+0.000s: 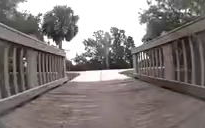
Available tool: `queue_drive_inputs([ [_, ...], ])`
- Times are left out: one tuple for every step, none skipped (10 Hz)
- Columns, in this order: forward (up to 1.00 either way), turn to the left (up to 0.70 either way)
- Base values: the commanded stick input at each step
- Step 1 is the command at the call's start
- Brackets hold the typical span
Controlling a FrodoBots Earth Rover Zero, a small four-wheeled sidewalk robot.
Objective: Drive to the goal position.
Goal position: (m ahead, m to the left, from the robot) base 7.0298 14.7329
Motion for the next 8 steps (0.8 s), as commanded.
queue_drive_inputs([
  [0.70, 0.00],
  [0.70, 0.00],
  [0.70, 0.00],
  [0.70, 0.00],
  [0.70, 0.00],
  [0.70, 0.00],
  [0.70, 0.00],
  [0.70, 0.00],
])
